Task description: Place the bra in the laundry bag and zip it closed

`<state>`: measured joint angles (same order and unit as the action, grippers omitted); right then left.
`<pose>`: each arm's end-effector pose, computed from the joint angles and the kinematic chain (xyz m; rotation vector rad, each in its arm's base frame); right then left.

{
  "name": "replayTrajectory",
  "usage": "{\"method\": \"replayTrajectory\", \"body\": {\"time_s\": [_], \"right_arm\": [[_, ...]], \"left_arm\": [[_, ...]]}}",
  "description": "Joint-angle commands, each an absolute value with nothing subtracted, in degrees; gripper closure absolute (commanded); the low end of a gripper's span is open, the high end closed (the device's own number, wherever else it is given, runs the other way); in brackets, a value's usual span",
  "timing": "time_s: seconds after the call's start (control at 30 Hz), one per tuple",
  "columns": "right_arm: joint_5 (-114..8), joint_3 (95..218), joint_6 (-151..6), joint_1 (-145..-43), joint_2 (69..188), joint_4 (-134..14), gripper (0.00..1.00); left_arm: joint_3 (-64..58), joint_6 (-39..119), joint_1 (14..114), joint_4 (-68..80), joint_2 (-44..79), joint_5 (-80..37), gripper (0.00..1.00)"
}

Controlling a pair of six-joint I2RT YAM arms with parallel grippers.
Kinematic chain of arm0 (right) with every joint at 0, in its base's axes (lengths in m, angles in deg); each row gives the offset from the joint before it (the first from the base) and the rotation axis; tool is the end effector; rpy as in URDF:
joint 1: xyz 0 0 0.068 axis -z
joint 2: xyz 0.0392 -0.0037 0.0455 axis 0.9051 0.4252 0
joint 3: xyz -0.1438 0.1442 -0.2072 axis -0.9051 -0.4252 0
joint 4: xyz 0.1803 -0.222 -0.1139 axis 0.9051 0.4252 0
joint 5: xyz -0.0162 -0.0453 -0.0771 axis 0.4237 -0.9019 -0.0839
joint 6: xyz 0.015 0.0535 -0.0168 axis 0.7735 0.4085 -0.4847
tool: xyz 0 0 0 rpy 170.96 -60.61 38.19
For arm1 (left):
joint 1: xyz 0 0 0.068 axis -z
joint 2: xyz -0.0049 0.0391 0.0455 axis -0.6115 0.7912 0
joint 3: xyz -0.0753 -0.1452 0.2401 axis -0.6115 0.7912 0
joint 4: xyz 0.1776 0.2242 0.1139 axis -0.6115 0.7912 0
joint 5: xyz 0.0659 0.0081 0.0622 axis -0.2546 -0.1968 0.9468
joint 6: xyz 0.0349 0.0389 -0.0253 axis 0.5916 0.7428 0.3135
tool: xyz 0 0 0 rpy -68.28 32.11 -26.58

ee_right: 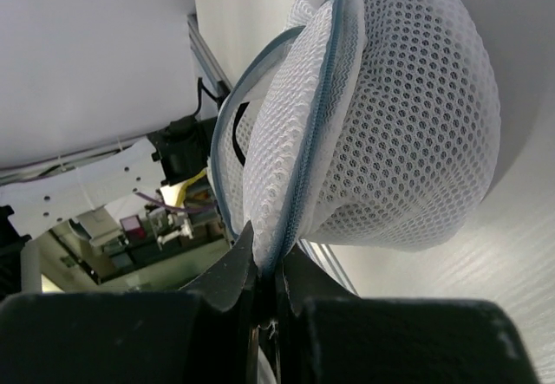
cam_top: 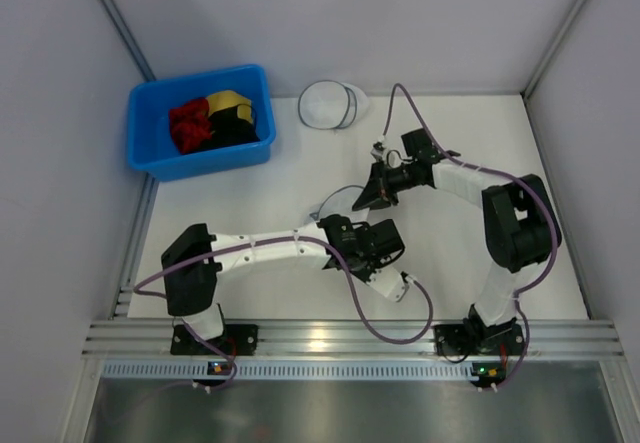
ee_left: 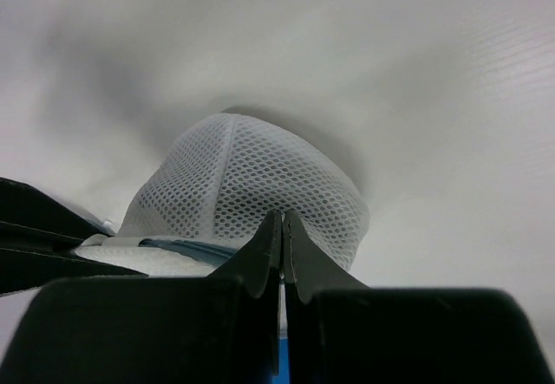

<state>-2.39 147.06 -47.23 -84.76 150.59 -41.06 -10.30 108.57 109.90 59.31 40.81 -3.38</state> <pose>0.3706 0.1720 0.1768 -0.1472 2.6366 1.6470 0.1287 -0.3778 0.2405 2.5007 1.2310 0.1724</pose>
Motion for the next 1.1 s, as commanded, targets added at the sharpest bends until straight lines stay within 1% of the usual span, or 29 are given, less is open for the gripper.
{"method": "replayTrajectory", "body": {"time_s": [0.0,0.03,0.07,0.1,0.13,0.2,0.27,0.33,0.37,0.5,0.53,0.67,0.73,0.77,0.8,0.87,0.9,0.93,1.07], "right_arm": [[-7.2,153.9,-52.1,-83.1,151.6,-44.4,1.0],[-6.6,154.2,-52.1,-83.1,151.7,-43.7,0.96],[-6.0,154.6,-52.5,-83.1,151.4,-42.7,0.86],[-5.5,155.4,-54.2,-83.1,151.0,-41.4,0.65],[-5.5,156.1,-55.6,-83.0,150.8,-37.0,0.52],[-6.3,157.9,-60.2,-82.7,149.4,-32.2,0.33],[-8.6,159.5,-64.8,-81.5,147.8,-24.9,0.27],[-11.5,159.6,-66.8,-80.6,146.5,-21.1,0.23],[-12.1,159.2,-67.6,-79.6,145.9,-18.4,0.23],[-8.2,155.0,-70.2,-79.3,144.8,-16.0,0.33],[-4.9,154.2,-70.1,-79.6,145.1,-16.0,0.33],[-0.2,151.6,-69.7,-83.7,147.3,-17.5,0.34],[1.4,151.4,-68.9,-85.0,147.8,-18.4,0.4],[1.7,151.5,-68.9,-86.0,148.1,-18.6,0.45],[1.8,151.9,-68.4,-86.5,148.6,-18.8,0.56],[1.9,152.5,-67.8,-86.9,149.2,-19.6,0.75],[1.9,153.2,-67.5,-86.9,149.5,-19.7,0.91],[1.4,153.7,-67.5,-86.7,149.8,-19.7,0.99],[0.1,155.4,-66.6,-85.8,150.8,-20.9,1.0]], "left_arm": [[-6.0,101.4,112.8,61.9,36.6,-16.0,1.0],[-5.2,100.8,112.6,60.0,36.2,-15.1,1.0],[-5.2,99.9,112.4,58.5,36.3,-14.6,1.0],[-5.5,99.3,112.2,55.4,36.4,-13.8,1.0],[-6.8,98.9,111.8,54.3,37.3,-11.6,1.0],[-8.4,98.1,111.4,51.7,38.6,-9.8,1.0],[-10.7,97.7,110.5,50.5,40.2,-8.4,1.0],[-13.5,97.2,109.4,49.8,42.1,-8.1,1.0],[-14.3,96.8,109.0,49.4,42.7,-7.9,1.0],[-16.0,97.5,107.2,47.3,44.0,-7.9,1.0],[-16.6,97.7,106.8,46.9,44.3,-8.0,1.0],[-18.4,98.4,105.9,46.6,45.2,-8.4,1.0],[-18.6,98.8,105.7,46.3,45.1,-8.4,1.0],[-18.6,99.7,105.6,46.3,44.9,-8.6,1.0],[-18.5,100.1,105.6,46.2,44.9,-8.6,1.0],[-18.4,100.6,105.6,46.3,44.5,-8.7,1.0],[-18.2,100.7,105.6,46.3,44.2,-8.9,1.0],[-17.7,100.8,105.6,46.4,43.5,-9.5,1.0],[-15.1,99.8,106.0,46.5,41.2,-11.0,1.0]]}}
